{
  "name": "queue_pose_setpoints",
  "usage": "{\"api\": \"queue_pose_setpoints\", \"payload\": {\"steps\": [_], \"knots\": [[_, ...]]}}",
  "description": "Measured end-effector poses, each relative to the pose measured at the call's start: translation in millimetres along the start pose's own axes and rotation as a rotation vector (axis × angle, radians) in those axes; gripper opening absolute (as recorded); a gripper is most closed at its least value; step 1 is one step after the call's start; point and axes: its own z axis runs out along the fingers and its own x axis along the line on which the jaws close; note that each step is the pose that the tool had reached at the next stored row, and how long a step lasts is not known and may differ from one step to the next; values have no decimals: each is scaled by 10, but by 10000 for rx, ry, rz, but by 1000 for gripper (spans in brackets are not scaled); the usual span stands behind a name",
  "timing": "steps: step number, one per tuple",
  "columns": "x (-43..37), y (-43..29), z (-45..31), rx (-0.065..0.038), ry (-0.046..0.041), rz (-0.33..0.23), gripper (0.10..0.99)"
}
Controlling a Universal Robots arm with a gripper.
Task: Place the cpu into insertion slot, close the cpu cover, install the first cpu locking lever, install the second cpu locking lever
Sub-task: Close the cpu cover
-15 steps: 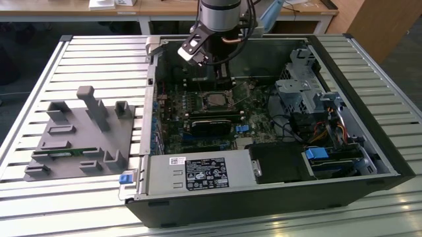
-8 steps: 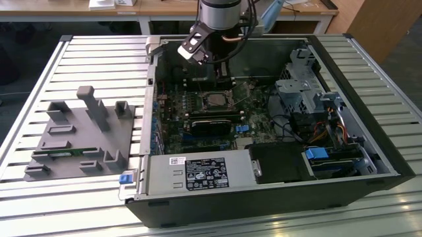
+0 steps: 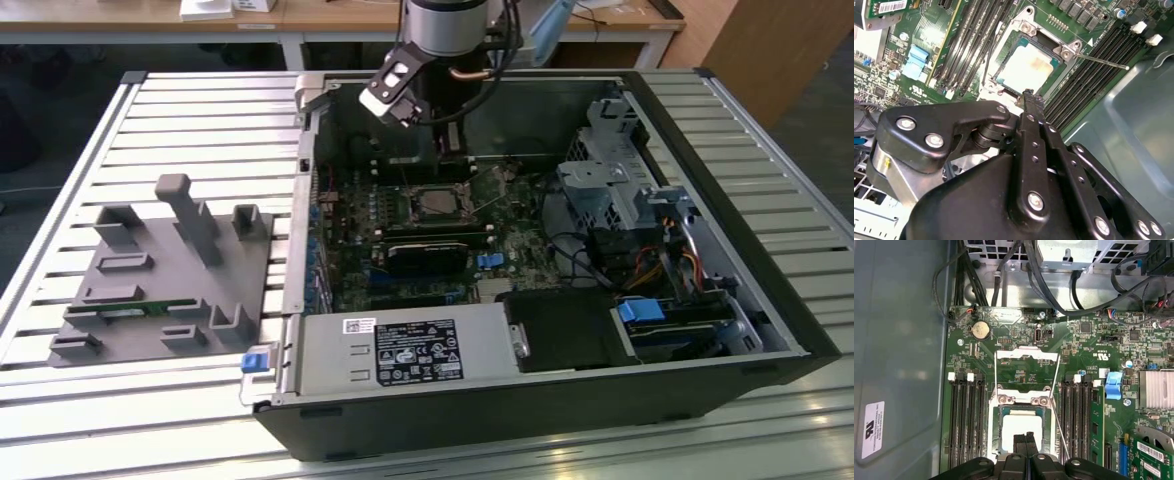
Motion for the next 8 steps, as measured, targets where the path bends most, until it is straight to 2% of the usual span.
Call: {"api": "queue_pose_setpoints", "payload": {"steps": [8], "knots": [[-12, 7, -9, 0, 0, 0, 106]]}}
